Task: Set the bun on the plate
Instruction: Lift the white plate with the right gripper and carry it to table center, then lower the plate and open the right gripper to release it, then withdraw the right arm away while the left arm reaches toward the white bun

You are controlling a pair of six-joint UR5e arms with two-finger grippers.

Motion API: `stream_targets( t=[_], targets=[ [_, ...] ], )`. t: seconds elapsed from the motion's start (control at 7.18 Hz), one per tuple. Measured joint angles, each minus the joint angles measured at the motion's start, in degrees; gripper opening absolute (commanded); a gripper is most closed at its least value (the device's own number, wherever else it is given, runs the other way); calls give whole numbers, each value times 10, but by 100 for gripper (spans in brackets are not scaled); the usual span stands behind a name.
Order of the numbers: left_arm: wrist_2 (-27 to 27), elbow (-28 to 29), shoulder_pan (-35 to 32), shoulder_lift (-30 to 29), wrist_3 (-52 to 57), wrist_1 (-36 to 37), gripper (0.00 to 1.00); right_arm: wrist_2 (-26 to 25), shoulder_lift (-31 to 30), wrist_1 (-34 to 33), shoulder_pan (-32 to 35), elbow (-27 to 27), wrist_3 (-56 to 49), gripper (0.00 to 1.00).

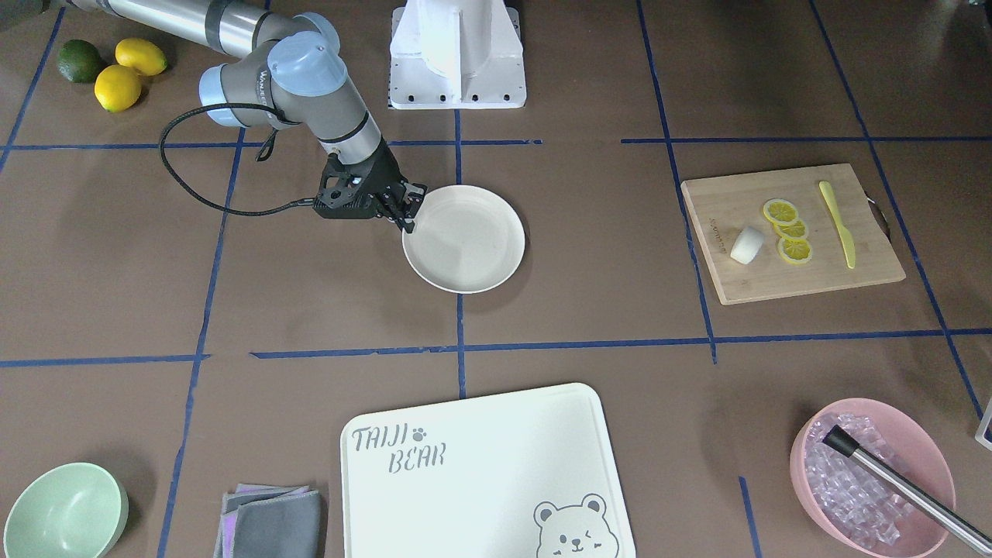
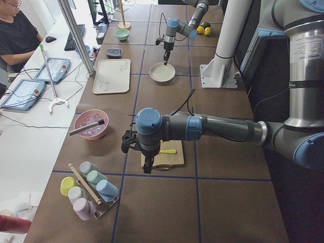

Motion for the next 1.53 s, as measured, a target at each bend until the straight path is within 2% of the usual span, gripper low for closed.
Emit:
stream_targets(
  t=[0.14,0.42,0.97,1.25,1.53],
  targets=[
    [0,0,0,0,0,0,100,0,-1,0,1,0,0,16],
    [0,-1,0,0,0,-1,100,0,-4,0,2,0,-2,99],
    [3,-19,4,-2,-1,-5,100,8,-5,-7,27,11,-8,100],
    [3,-57,36,-3,-18,-4,99,35,-5,-72,64,43,-16,100],
    [5,-127,115,-3,-146,-6,99,56,-7,-172,110,79,-101,100]
  ],
)
